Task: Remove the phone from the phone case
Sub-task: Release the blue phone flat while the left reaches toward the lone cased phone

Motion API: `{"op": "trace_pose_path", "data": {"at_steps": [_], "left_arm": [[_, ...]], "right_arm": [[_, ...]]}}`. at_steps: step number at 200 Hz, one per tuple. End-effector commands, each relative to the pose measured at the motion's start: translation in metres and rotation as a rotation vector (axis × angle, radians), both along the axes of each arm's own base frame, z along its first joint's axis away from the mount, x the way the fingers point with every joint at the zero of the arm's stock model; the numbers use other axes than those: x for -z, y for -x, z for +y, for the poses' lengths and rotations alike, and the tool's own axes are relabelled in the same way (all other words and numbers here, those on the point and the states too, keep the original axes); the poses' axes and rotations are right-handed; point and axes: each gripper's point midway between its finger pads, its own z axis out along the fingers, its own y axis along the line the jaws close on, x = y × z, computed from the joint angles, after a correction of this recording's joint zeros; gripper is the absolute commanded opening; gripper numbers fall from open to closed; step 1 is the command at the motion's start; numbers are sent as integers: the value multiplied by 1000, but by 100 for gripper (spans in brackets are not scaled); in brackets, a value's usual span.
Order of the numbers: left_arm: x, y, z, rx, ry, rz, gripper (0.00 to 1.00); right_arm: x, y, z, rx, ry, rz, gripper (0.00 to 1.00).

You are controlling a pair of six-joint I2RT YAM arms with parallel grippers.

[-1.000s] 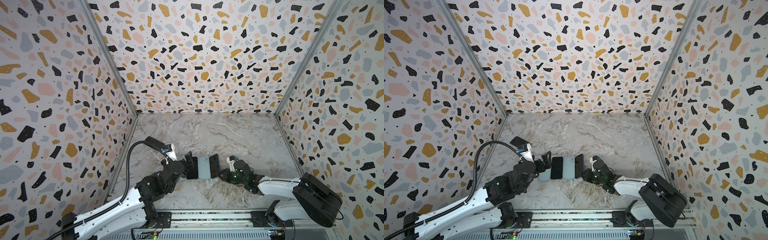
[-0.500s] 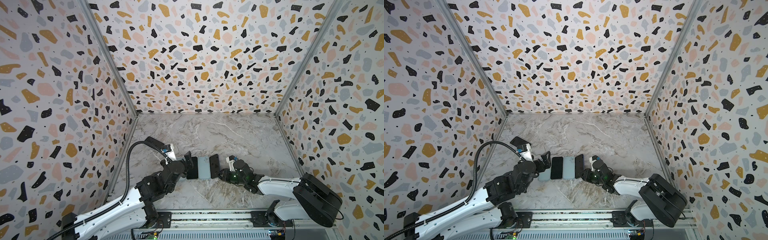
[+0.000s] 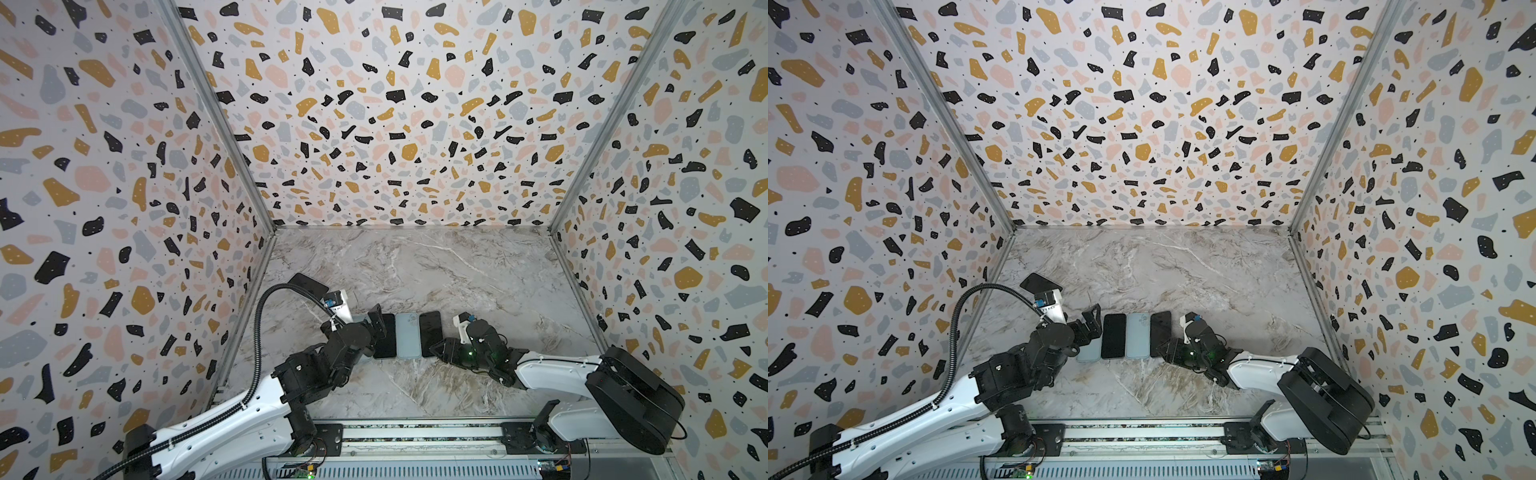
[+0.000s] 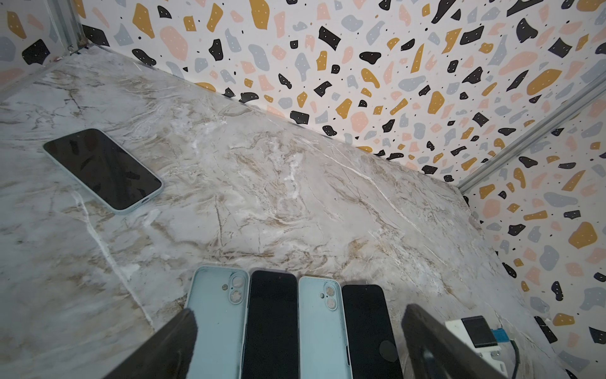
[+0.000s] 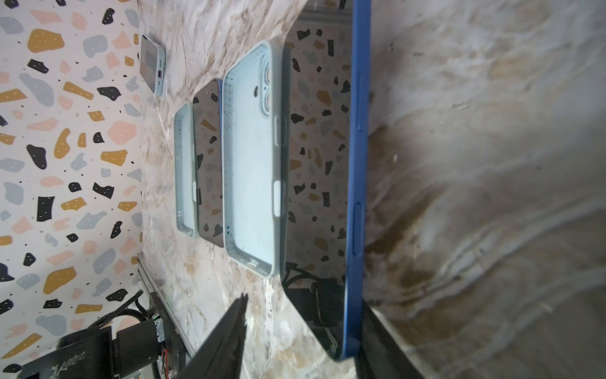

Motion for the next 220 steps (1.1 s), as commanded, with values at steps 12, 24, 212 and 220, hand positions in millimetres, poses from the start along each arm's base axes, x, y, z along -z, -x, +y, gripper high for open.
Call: {"op": "trace_pose_path", "data": {"at_steps": [12,24,212,220], "left_arm": [[16,-7,5,-25,-6,28,100],[21,-9,5,-23,-3,43,100],[68,-83,120,-383,5,206,99],[73,-89,126,-405,38,230,100]], "right_arm": [[-10,-9,4,-5,0,-37,63],[-10,-9,2,-3,8,-40,65],[-48,-16,-34,-1,234,-233,99],[-56,-17,-35,-3,239,-260,99]]}}
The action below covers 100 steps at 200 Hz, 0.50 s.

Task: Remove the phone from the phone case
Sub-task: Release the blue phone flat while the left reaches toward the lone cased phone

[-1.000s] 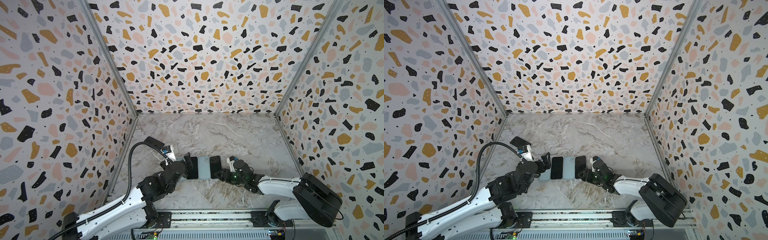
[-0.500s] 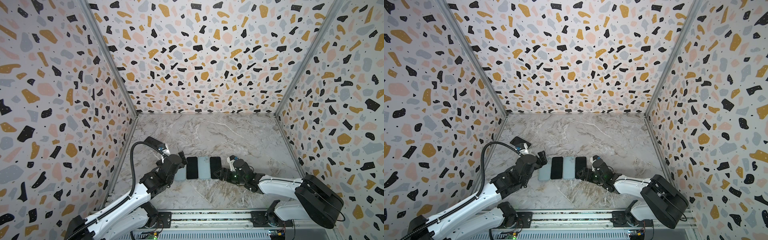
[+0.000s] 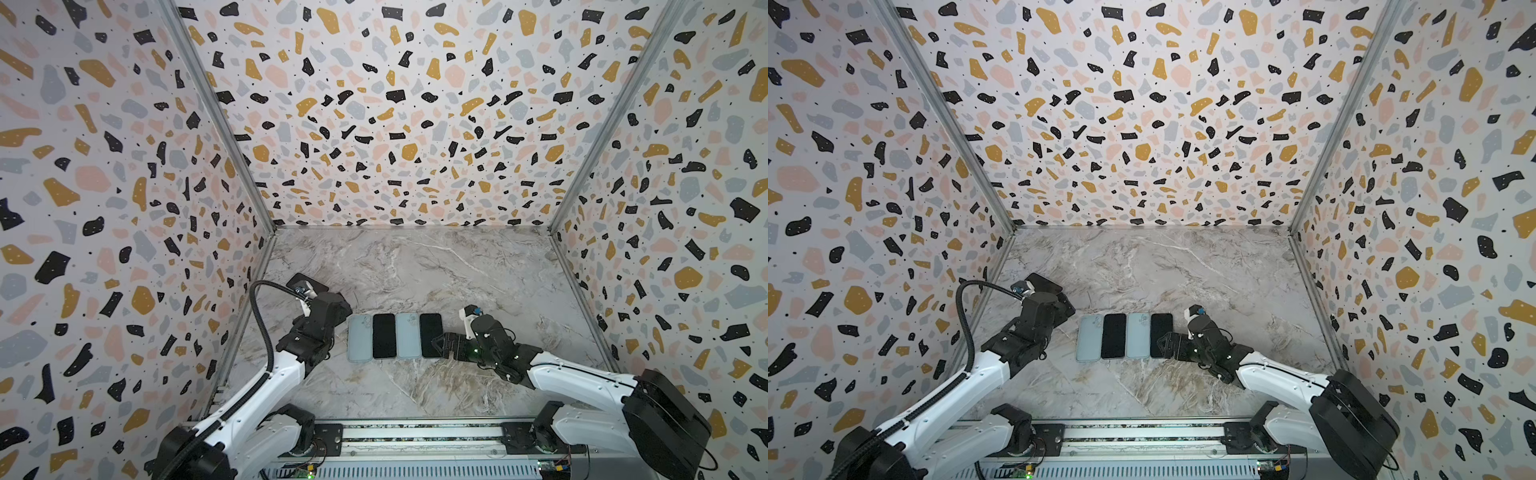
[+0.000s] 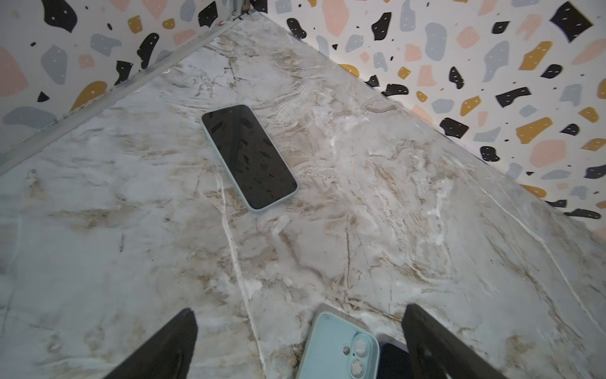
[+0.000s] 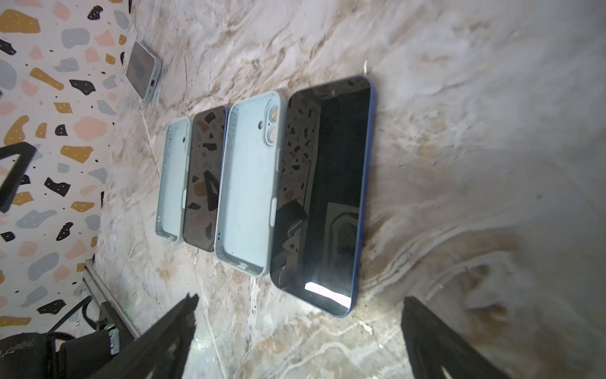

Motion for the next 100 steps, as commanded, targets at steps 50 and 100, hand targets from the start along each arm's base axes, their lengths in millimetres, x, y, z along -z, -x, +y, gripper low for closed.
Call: {"op": "trace_pose_path", "data": {"at_steps": [50,100], "left_arm": [[25,-53,37,-198,227,141,100],[38,-83,52,-249,233,330,100]], "right_arm": [[-48,-4,-10,-36,59,-181,99],[-46,-1,-3,-75,45,-195,99]]}}
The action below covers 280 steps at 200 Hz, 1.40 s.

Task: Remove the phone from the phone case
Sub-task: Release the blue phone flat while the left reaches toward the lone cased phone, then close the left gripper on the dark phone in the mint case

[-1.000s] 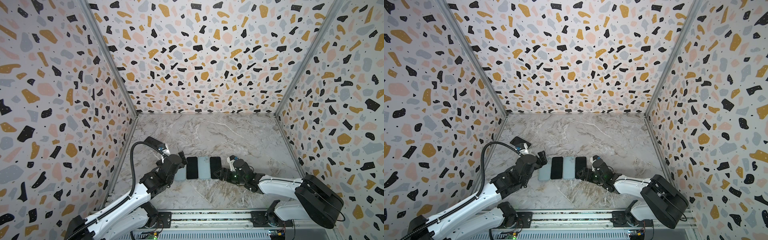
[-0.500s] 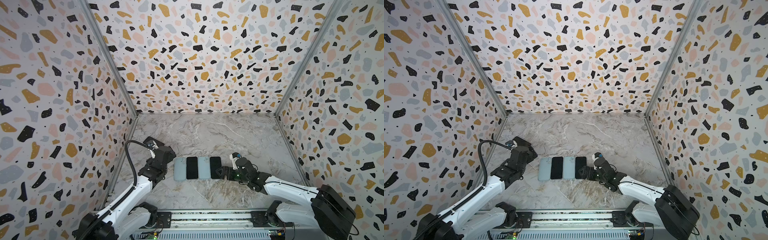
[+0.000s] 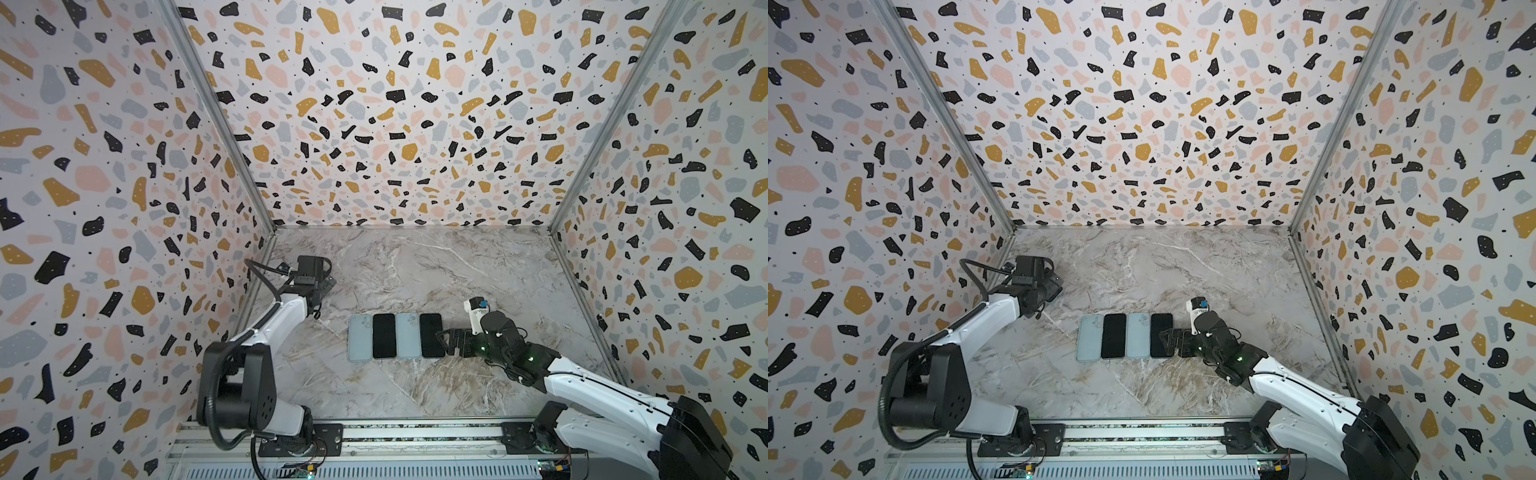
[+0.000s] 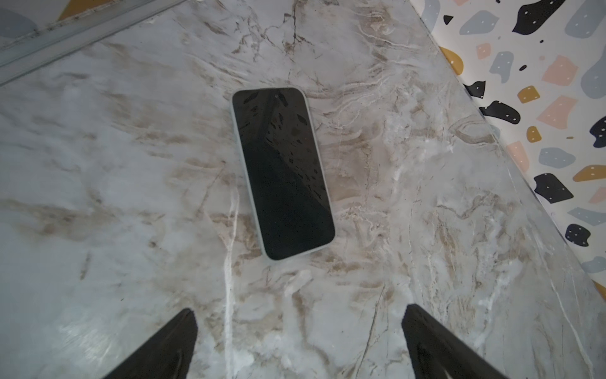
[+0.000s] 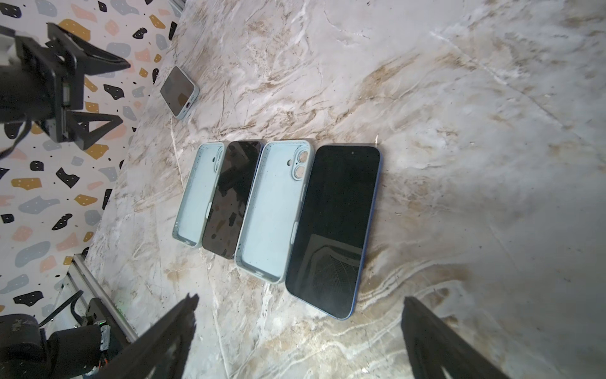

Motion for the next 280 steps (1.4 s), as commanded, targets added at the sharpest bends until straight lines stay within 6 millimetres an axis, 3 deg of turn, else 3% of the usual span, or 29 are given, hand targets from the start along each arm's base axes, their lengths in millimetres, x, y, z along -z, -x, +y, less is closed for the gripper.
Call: {"op": "trace_pose_path", "data": {"at_steps": [1,15,54,152,280], "left_arm": [[7,-1,7,-25,26,111,100],[11,-6,12,-35,22,172,100],[41,-16,2,10,148,308,100],[72,-22,1,-16,191,383,100],[92,-26,0,-12,195,425,100]], "right_arm": [[-3,1,3,-28,12,-23,99],[-1,1,3,-31,15,-22,99],[5,1,4,-36,17,-21,99],[10,-1,10,-56,23,-20,100],[4,-2,8,-50,21,-48,99]]}}
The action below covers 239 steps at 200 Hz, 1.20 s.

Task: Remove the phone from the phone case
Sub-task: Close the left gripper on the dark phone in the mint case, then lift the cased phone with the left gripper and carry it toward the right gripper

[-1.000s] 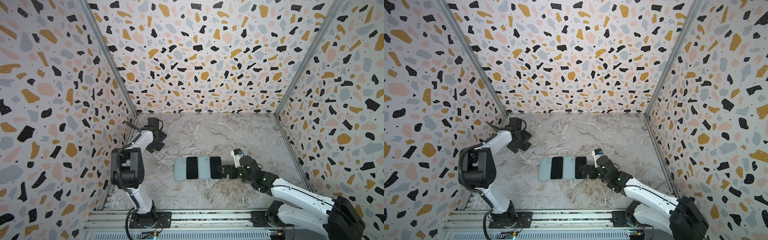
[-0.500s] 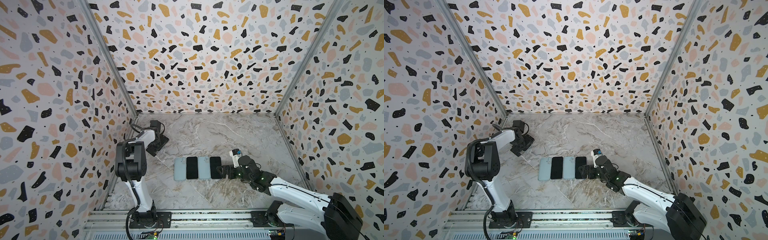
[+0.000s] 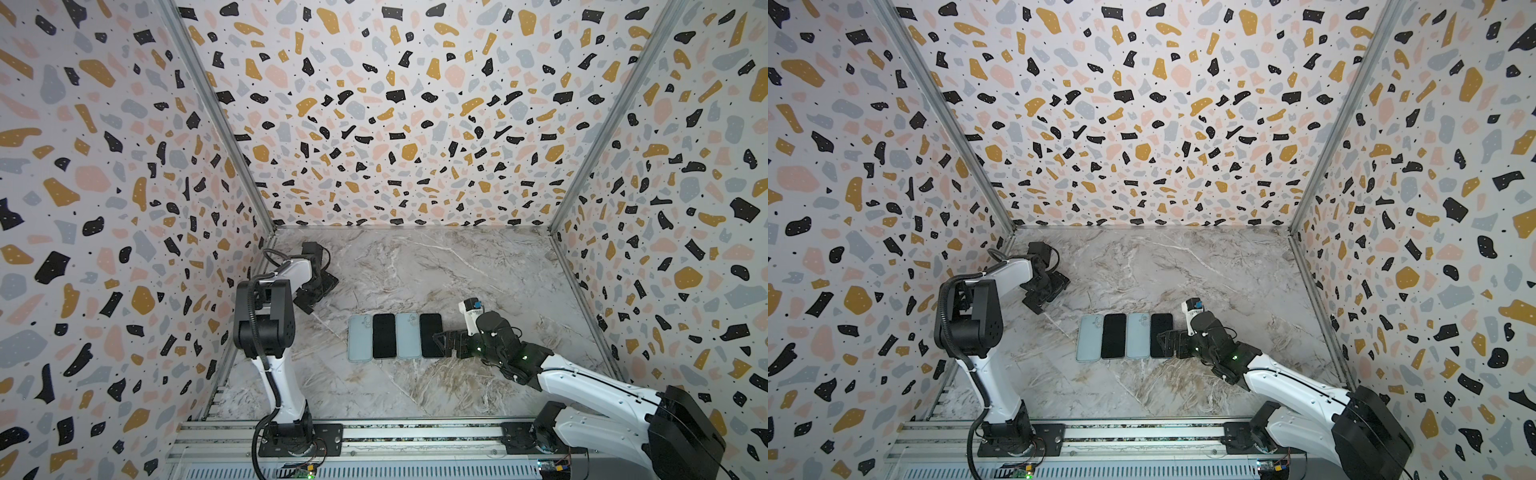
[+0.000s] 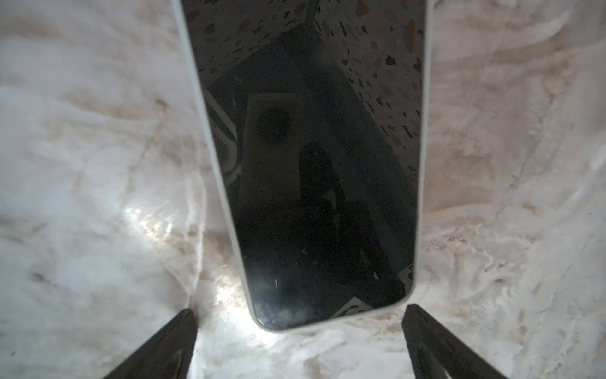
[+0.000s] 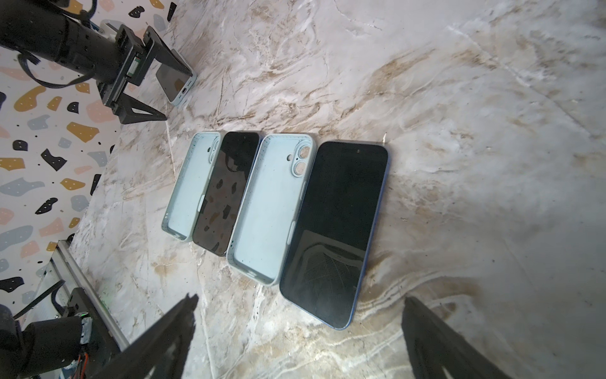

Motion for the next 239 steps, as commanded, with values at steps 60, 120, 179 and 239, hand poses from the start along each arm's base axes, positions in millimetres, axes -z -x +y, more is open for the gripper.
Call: {"op": "trace_pose_path", "data": {"at_steps": [60,120,179,239], "left_arm": [[10,-6,2,-4,5,38,100],[20,-7,6,-9,-17,85,100],[17,-10,16,-33,-63,132,99],[14,-15,28,-64,-94,155,99]], "right_arm": [[-7,1,1,-10,-10,-34,98],[-7,0,0,-5,-13,-39,98],[-7,-1,-1,0,-10,-47,98],[-8,-1,-1,-4,-6,-57,98]]}}
